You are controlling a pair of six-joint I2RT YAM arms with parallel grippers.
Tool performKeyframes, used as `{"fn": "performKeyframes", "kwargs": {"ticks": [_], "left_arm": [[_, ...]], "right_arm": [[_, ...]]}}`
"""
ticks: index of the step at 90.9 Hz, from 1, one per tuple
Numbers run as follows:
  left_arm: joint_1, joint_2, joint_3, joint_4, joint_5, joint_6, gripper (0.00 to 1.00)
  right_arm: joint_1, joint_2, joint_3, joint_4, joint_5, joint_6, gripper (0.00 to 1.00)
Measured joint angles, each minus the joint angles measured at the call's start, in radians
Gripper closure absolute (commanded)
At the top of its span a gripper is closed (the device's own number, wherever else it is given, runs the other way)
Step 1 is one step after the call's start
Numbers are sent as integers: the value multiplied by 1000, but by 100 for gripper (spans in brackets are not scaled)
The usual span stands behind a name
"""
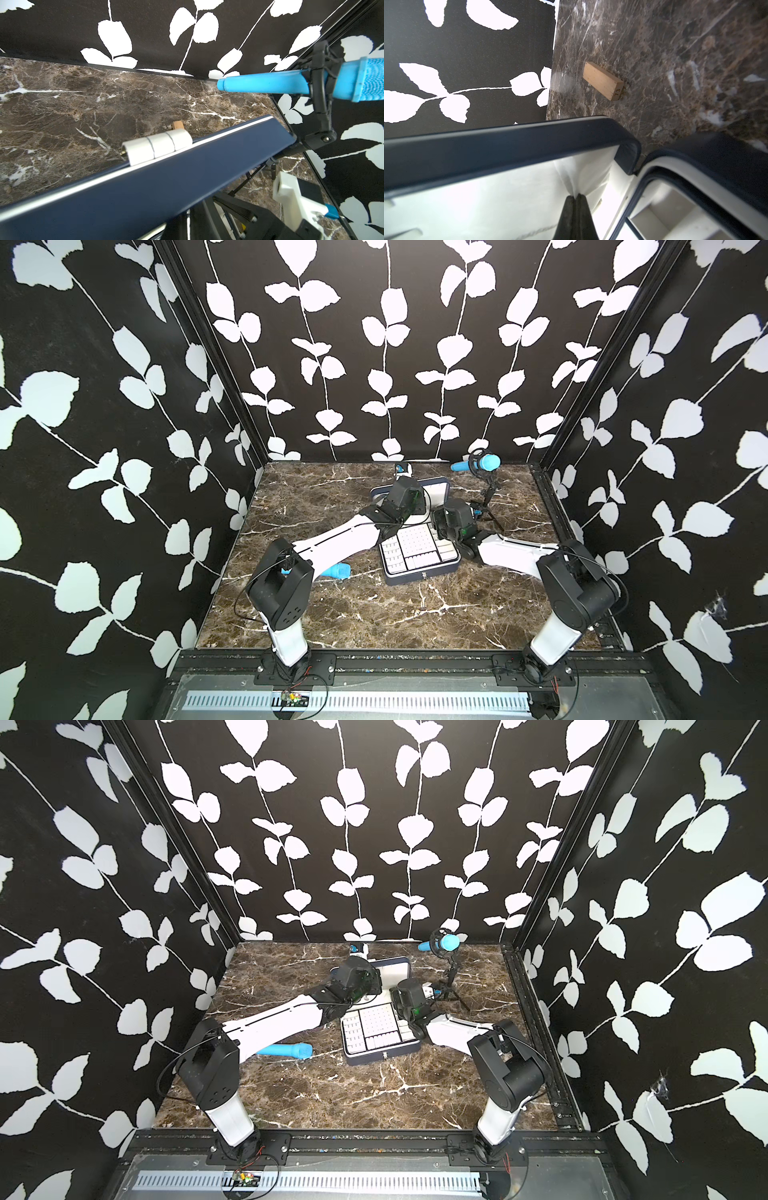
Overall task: Put jewelry chain into jewelry box
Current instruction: Adjust the necklace in the storage slot.
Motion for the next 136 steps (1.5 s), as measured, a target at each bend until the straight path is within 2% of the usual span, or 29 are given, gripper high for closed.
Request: {"fn": "performKeyframes", "kwargs": {"ticks": [136], "left_arm": [[29,0,-26,32,9,8,100]], "right_arm": [[0,7,9,-1,0,0,100]]}}
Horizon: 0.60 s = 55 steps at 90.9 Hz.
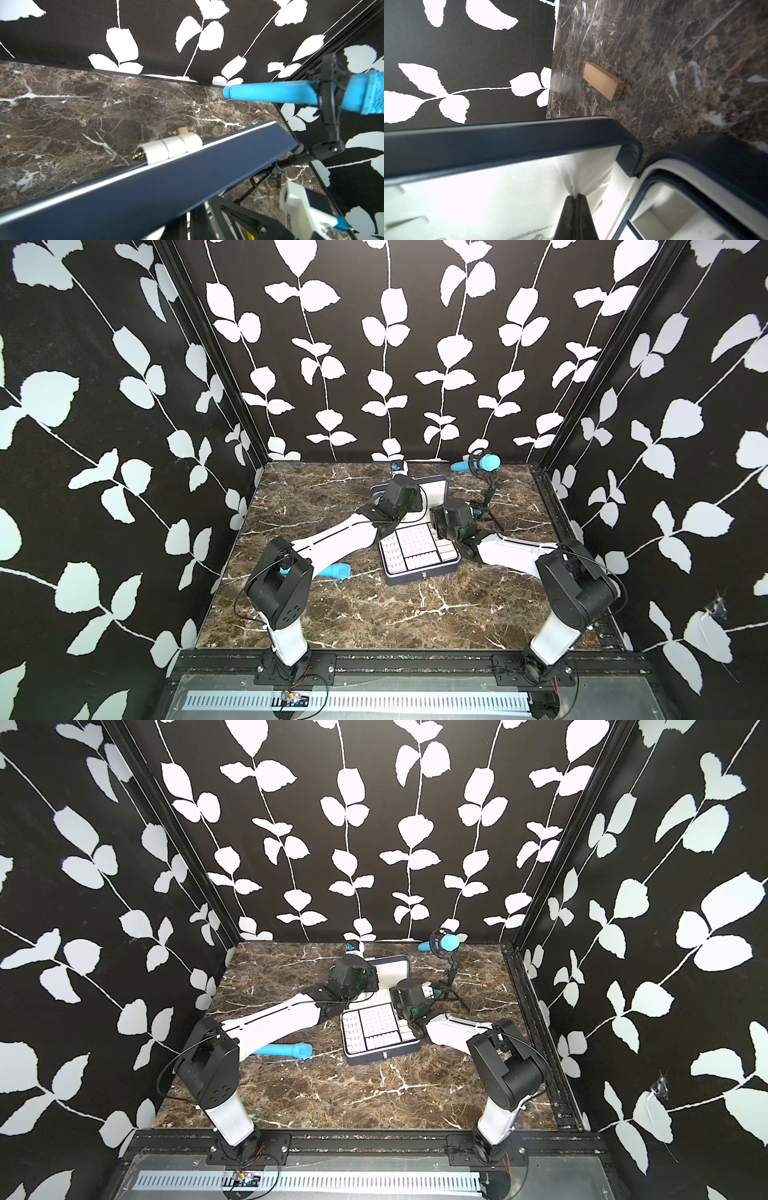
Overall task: Put jewelry chain into jewelry box
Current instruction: Adjust the necklace in the storage slot.
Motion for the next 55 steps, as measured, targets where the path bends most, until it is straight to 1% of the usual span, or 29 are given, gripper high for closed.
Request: {"fn": "performKeyframes", "kwargs": {"ticks": [14,38,49,55], "left_arm": [[2,4,-28,0,5,0,100],[3,21,-33,0,9,1,100],[3,33,-33,-11,13,-1,81],[3,40,-33,-19,19,0,75]], "right_arm": [[0,0,0,-1,0,0,100],[0,0,0,-1,0,0,100],[0,0,1,-1,0,0,100],[0,1,2,-2,0,0,100]]}}
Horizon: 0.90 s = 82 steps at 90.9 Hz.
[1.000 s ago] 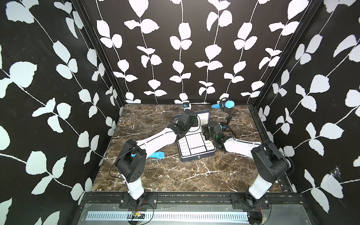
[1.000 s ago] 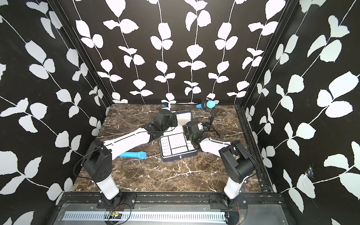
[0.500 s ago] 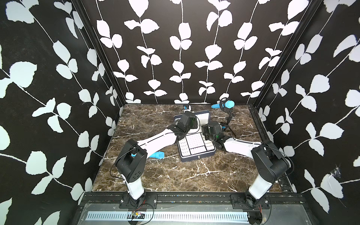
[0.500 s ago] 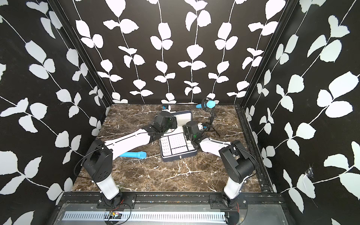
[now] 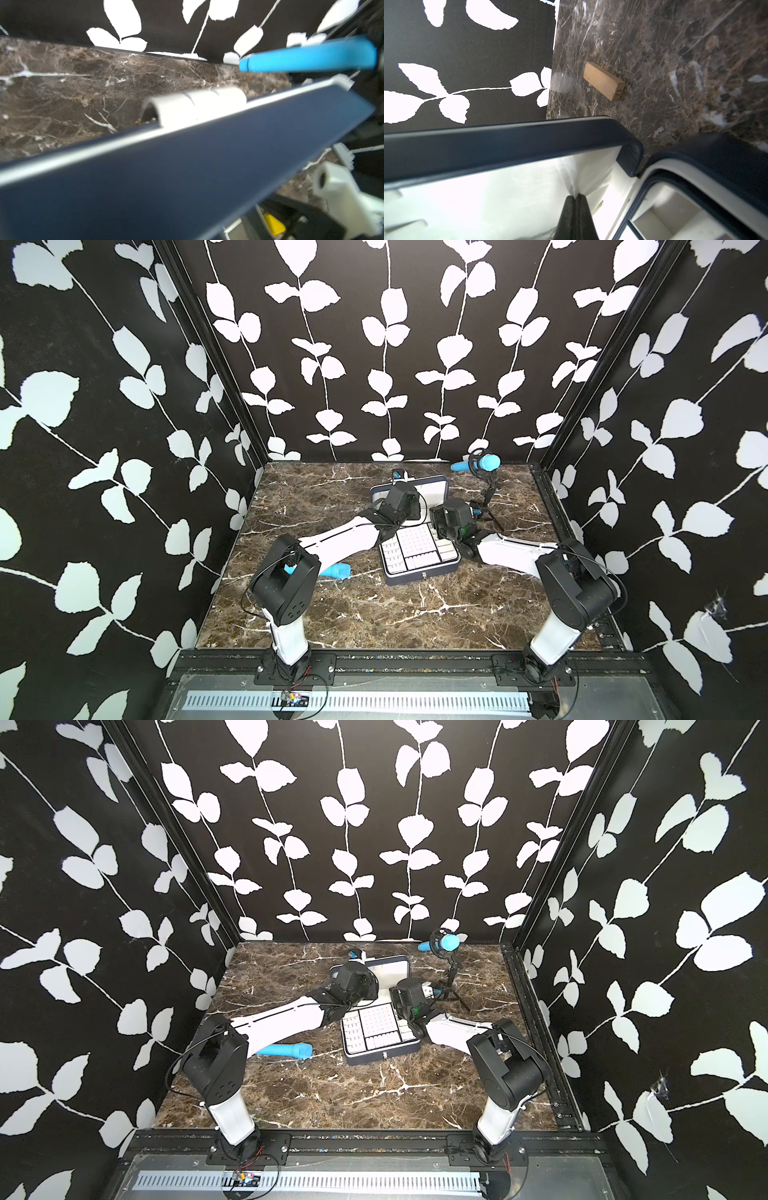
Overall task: Put jewelry chain into jewelry box
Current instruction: Adjust the necklace in the storage slot.
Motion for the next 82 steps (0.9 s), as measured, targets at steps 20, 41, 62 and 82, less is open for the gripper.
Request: {"fn": "performKeyframes", "kwargs": {"ticks": [20,41,62,82], "left_arm": [[0,5,3,-26,8,1,67],[0,5,14,-45,23,1,61],[0,2,35,-106,76,5,51],[0,-70,44,-204,135,32,49]], "right_arm": [[0,2,0,0,0,0,100],[0,2,2,0,0,0,100],[0,2,3,-1,0,0,100],[0,5,10,-8,0,0,100]]}}
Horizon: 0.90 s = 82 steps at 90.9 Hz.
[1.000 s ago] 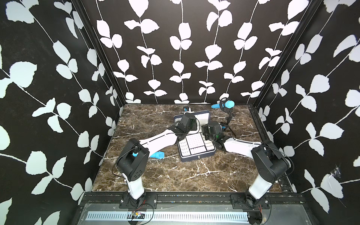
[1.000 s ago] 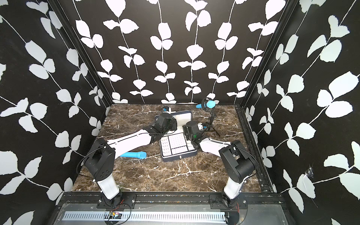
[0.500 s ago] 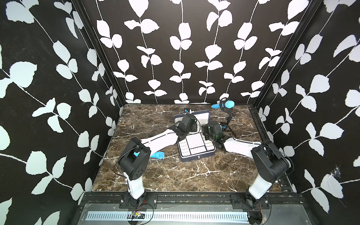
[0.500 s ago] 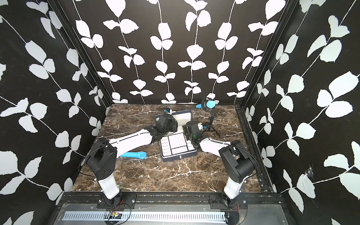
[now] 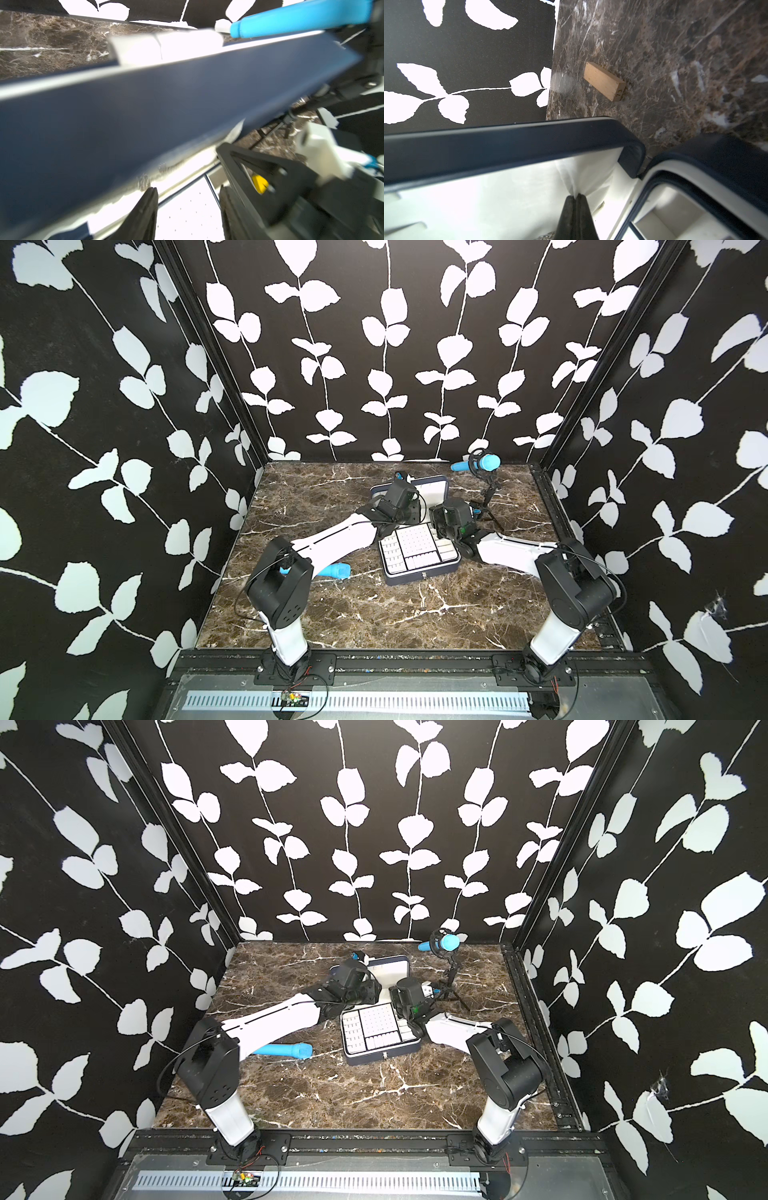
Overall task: Put jewelry chain into jewelry box
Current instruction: Adjust the necklace in the storage slot.
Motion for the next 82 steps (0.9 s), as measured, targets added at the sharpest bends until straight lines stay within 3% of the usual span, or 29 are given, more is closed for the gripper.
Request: {"fn": "performKeyframes", "kwargs": {"ticks": [27,60,82], "left_arm": [[0,-216,5,-55,23,76,46],[77,-435,-210,-66,-168,60,41],[105,-439,-274,-94,-229,21,40]], "right_arm": [[1,13,24,-12,-12,0,100],[1,26,42,-22,-16,-3,100],[1,28,60,-27,-26,-13,84]]}}
